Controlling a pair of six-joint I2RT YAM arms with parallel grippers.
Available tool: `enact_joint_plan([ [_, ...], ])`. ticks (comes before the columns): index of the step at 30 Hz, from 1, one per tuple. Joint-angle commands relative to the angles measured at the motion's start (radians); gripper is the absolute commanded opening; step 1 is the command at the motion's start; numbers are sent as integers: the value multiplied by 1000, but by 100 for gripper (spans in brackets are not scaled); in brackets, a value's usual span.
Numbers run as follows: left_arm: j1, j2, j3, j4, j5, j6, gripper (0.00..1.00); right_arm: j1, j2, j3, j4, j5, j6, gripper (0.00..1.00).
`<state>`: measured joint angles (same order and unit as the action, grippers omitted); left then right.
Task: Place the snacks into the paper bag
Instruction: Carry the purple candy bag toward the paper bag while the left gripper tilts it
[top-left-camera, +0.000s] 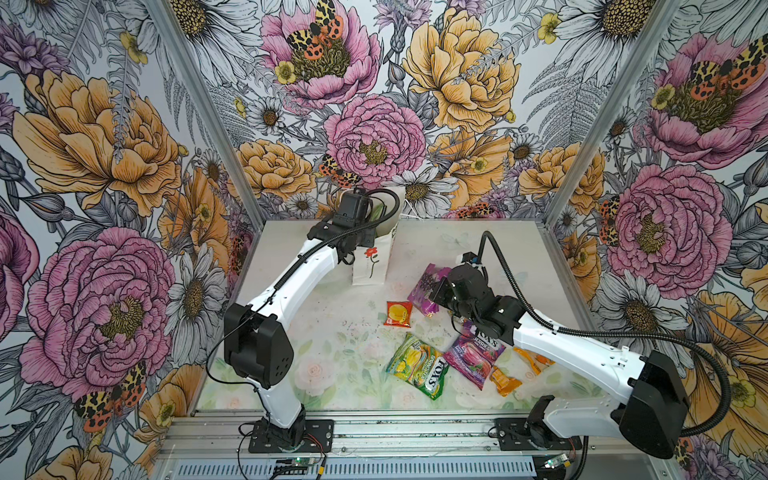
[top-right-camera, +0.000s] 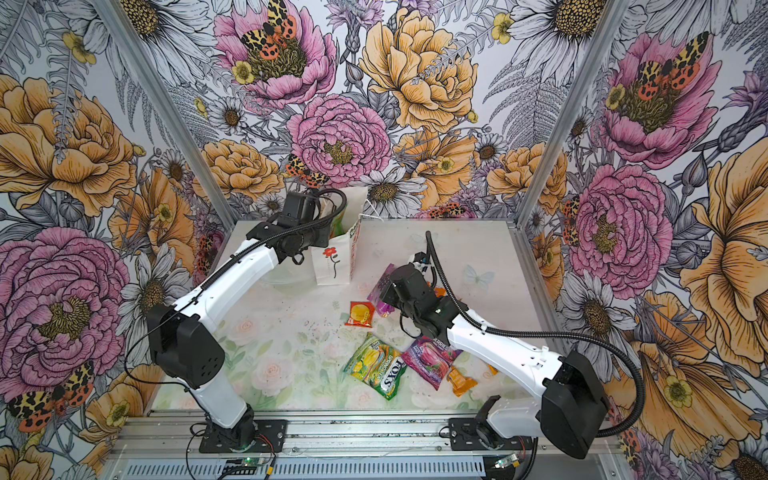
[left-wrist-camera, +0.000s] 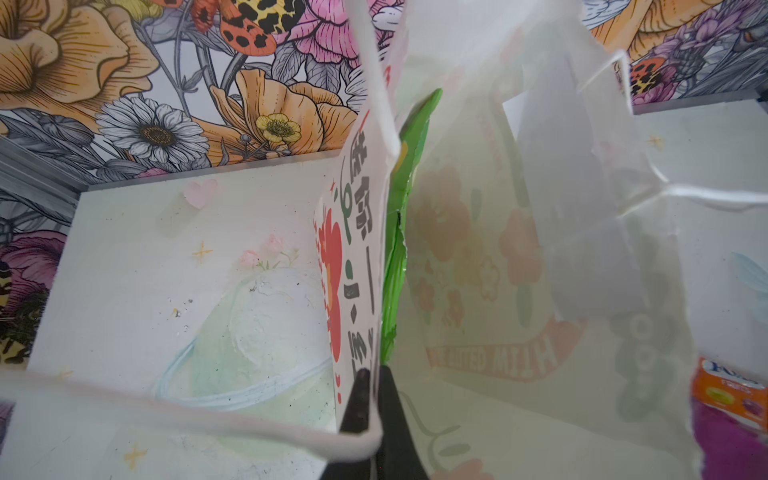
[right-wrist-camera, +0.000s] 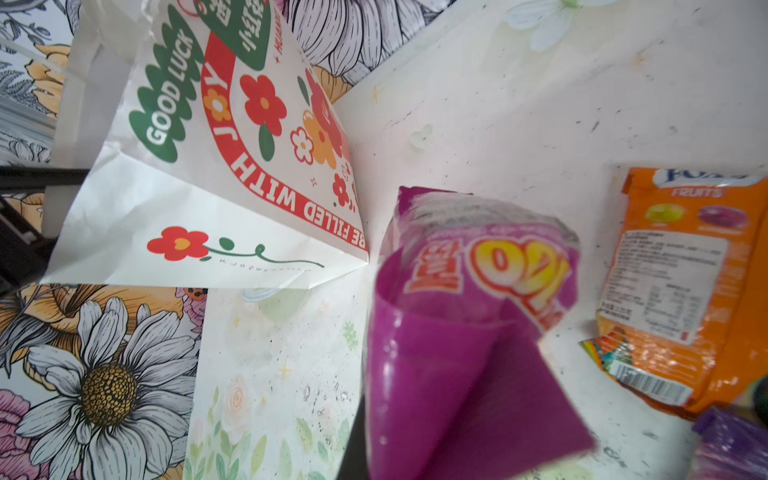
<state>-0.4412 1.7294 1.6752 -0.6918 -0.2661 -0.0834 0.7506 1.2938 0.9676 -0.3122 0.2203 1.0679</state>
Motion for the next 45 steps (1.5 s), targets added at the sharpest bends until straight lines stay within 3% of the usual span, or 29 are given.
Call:
enact_joint_plan([
  [1,-34,-57,5,22,-118,77,0,-2,-60,-3,70,40,8,0],
  [5,-69,-72,-7,39,-119,110,0,-13,-93,-22,59,60,5,0],
  [12,-110,-104,-46,89,-242,166,0,-64,-168,-36,9,83,-20,0],
  [18,-101,-106,-57,100,-200,153,0,-80,-205,-44,-8,85,-23,0],
  [24,-131,-94,-59,103,-251,163,0,-87,-236,-22,-22,106,-41,0],
  [37,-168,-55,-42,76,-126,133,0,-122,-327,141,-73,154,-168,0],
  [45,-184,-39,-20,48,-103,114,0,-119,-296,291,-91,81,-211,0],
])
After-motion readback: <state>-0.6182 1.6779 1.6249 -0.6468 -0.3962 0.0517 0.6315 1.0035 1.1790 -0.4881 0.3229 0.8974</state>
